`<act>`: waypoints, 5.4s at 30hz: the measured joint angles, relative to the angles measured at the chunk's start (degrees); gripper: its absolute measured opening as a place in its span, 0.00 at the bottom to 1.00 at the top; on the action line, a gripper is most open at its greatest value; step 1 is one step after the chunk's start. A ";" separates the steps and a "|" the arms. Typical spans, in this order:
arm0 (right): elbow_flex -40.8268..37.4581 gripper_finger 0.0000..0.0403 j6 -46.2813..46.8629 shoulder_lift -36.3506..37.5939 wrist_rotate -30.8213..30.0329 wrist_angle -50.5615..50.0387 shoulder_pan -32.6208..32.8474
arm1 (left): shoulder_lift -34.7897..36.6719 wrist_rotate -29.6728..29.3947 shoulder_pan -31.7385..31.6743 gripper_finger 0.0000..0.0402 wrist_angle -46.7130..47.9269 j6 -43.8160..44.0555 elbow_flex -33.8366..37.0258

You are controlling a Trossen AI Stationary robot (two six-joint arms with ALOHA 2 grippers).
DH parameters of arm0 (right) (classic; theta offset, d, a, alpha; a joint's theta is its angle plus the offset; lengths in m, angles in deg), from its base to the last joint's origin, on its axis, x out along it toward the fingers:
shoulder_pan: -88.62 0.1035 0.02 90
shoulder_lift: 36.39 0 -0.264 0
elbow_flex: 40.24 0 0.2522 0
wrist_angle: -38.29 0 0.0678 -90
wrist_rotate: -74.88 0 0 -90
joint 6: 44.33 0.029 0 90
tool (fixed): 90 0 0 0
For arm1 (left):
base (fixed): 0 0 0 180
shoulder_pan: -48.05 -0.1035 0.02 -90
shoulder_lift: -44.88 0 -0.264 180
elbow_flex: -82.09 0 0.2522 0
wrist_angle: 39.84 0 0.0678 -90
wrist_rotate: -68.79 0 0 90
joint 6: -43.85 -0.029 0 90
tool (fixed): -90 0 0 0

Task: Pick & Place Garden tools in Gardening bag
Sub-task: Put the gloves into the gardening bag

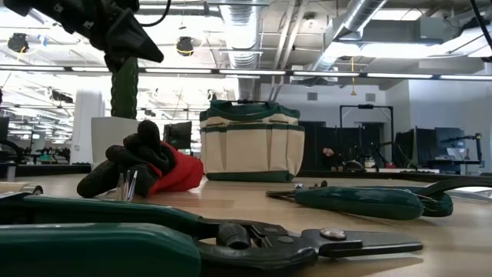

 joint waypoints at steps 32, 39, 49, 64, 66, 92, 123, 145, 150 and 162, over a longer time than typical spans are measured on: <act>0.04 0.00 -18.96 2.11 25.51 32.30 -13.63 | 0.00 1.17 5.54 0.01 -0.37 0.79 0.02; -3.04 0.00 -19.76 2.43 30.68 30.81 -14.97 | 0.00 1.14 5.50 0.01 -0.43 1.30 0.04; -22.84 0.00 -11.59 9.82 24.70 53.62 -17.57 | -0.02 0.79 5.50 0.01 -0.80 1.26 0.04; -52.77 0.00 -4.82 33.56 15.73 64.65 -20.27 | -0.02 0.80 5.39 0.01 -0.77 1.08 0.13; -56.31 0.00 -2.69 35.44 13.37 64.58 -19.17 | -0.02 0.81 5.39 0.01 -0.75 1.07 0.13; -74.71 0.00 36.49 37.75 -26.10 63.60 6.99 | -0.02 2.11 5.39 0.01 -1.42 12.16 0.13; -74.77 0.00 40.43 37.77 -22.67 55.75 9.51 | -3.98 5.68 8.71 0.01 -8.35 23.30 -0.81; -74.73 0.00 40.28 37.77 -22.83 53.30 8.23 | -27.77 2.30 12.72 0.01 25.78 28.70 -27.24; -74.73 0.00 40.28 37.77 -22.82 52.68 7.14 | -32.49 5.34 11.75 0.01 25.77 31.82 -27.21; -74.73 0.00 40.26 37.77 -22.82 52.57 6.80 | -38.60 10.76 10.65 0.22 25.90 32.58 -27.12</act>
